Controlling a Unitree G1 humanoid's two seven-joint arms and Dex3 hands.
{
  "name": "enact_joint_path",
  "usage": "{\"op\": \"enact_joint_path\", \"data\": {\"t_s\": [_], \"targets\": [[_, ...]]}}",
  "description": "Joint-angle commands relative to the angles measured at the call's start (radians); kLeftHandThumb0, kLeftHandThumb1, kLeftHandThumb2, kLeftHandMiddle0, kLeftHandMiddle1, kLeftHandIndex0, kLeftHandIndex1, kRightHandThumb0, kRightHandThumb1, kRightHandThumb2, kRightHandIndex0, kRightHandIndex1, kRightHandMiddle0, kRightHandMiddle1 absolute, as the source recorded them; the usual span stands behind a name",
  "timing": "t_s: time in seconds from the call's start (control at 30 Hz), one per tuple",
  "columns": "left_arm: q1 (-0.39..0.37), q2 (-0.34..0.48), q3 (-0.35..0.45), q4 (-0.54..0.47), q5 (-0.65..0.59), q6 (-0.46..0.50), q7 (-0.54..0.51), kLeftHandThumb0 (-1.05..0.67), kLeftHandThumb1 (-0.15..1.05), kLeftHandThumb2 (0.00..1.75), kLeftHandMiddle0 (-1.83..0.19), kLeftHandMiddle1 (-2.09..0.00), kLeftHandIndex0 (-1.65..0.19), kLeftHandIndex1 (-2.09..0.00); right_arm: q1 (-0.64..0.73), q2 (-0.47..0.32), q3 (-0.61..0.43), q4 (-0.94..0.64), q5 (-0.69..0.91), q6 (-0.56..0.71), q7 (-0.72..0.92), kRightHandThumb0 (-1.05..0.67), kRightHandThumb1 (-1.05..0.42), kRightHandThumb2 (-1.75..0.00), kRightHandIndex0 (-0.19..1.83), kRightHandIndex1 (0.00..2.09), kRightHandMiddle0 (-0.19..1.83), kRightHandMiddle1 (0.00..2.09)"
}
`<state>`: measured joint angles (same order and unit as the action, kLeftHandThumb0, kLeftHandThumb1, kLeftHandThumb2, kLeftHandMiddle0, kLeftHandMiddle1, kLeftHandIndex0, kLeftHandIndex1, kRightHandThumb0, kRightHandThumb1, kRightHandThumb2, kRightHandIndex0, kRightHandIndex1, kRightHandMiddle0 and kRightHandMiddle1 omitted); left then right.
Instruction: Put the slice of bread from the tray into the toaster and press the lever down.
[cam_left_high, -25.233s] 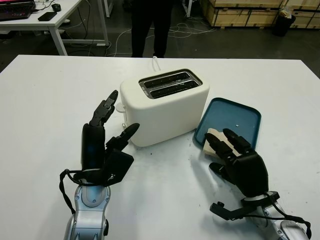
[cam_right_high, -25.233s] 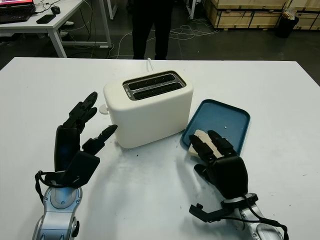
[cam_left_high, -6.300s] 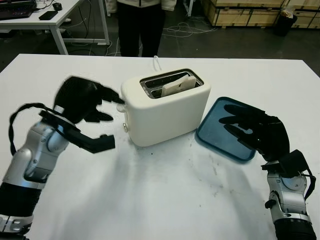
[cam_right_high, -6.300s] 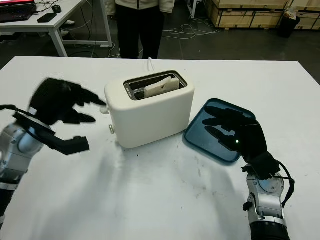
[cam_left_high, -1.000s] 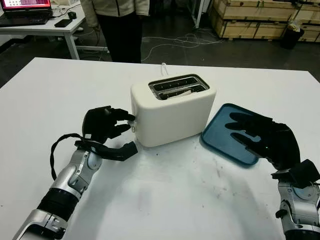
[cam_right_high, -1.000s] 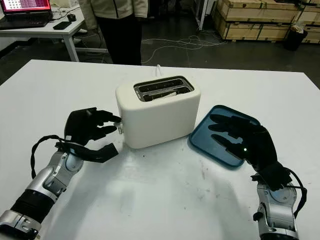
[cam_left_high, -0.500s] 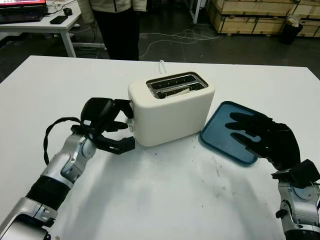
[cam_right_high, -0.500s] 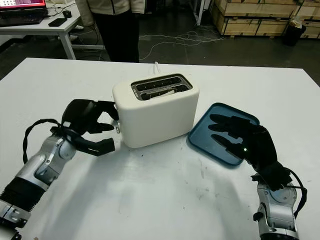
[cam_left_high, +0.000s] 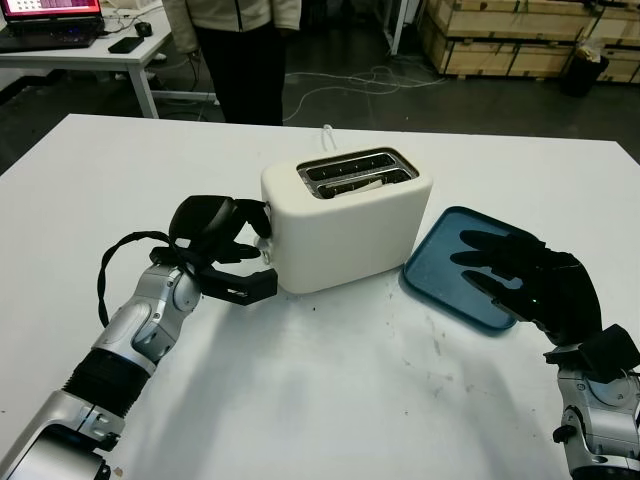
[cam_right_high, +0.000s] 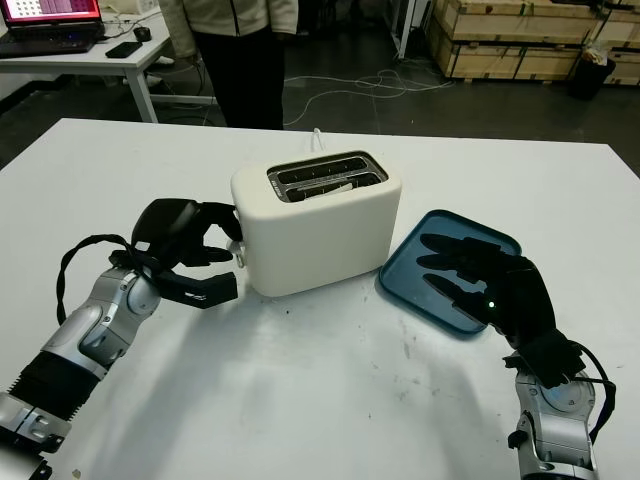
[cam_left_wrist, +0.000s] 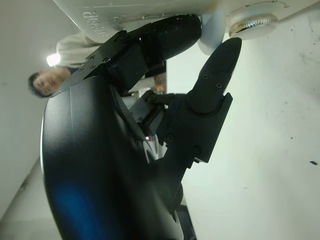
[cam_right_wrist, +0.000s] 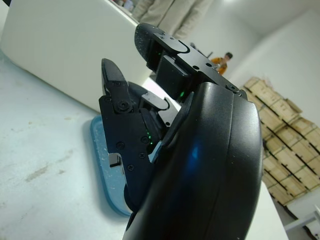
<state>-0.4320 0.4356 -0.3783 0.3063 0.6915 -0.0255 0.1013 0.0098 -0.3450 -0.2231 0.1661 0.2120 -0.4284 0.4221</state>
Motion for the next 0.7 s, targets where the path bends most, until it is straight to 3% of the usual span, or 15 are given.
{"op": "enact_joint_path", "data": {"t_s": [0.0,0.1,0.2,0.23,0.27,0.3,0.33,0.47,0.67], "targets": [[0.121,-0.257,-0.311,0.198,0.027,-0.011,-0.259,-0.39,0.87,0.01,-0.97,-0.63,-1.06,-0.19,-0.025,-0.001,0.008,-0.006,-0.025,0.018,-0.024,-0.17,-0.92,-0.07,0.77,0.53,0.90,0.01],[0.121,-0.238,-0.295,0.196,0.028,-0.038,-0.213,-0.38,0.87,0.00,-1.00,-0.68,-1.10,-0.17,-0.029,0.006,0.011,0.000,-0.028,0.014,-0.028,-0.20,-0.92,-0.06,0.75,0.52,0.90,0.01],[0.128,-0.210,-0.283,0.145,0.030,-0.077,-0.160,-0.42,0.87,0.01,-1.02,-1.03,-1.25,-0.23,-0.021,0.010,0.010,-0.008,-0.017,0.020,-0.027,-0.19,-0.92,-0.06,0.73,0.50,0.90,0.00],[0.129,-0.204,-0.277,0.117,0.027,-0.083,-0.146,-0.43,0.84,0.00,-1.00,-1.29,-1.25,-0.42,-0.020,0.010,0.009,-0.008,-0.015,0.020,-0.026,-0.19,-0.92,-0.06,0.73,0.50,0.90,0.00],[0.126,-0.204,-0.269,0.097,0.016,-0.082,-0.143,-0.43,0.84,0.00,-0.95,-1.38,-1.16,-0.63,-0.021,0.010,0.009,-0.008,-0.012,0.024,-0.025,-0.19,-0.92,-0.06,0.74,0.50,0.90,0.00],[0.121,-0.216,-0.266,0.106,0.020,-0.069,-0.130,-0.43,0.85,0.01,-0.89,-1.31,-1.03,-0.69,-0.023,0.008,0.009,-0.005,-0.017,0.020,-0.027,-0.19,-0.92,-0.06,0.74,0.51,0.90,0.00],[0.111,-0.239,-0.271,0.159,0.028,-0.046,-0.133,-0.43,0.86,0.01,-0.92,-1.20,-1.01,-0.68,-0.028,0.006,0.009,0.005,-0.028,0.006,-0.031,-0.19,-0.92,-0.06,0.75,0.51,0.90,0.00],[0.111,-0.330,-0.300,0.370,0.041,0.025,-0.201,-0.35,0.87,0.00,-0.96,-0.77,-1.05,-0.36,-0.049,-0.001,0.008,0.029,-0.025,0.010,-0.026,-0.18,-0.92,-0.07,0.76,0.52,0.90,0.00],[0.088,-0.329,-0.303,0.361,0.053,0.059,-0.238,-0.35,0.90,0.01,-0.93,-0.57,-1.04,-0.16,-0.076,0.001,0.016,0.043,-0.034,0.018,-0.031,-0.18,-0.92,-0.07,0.77,0.54,0.91,0.00]]}}
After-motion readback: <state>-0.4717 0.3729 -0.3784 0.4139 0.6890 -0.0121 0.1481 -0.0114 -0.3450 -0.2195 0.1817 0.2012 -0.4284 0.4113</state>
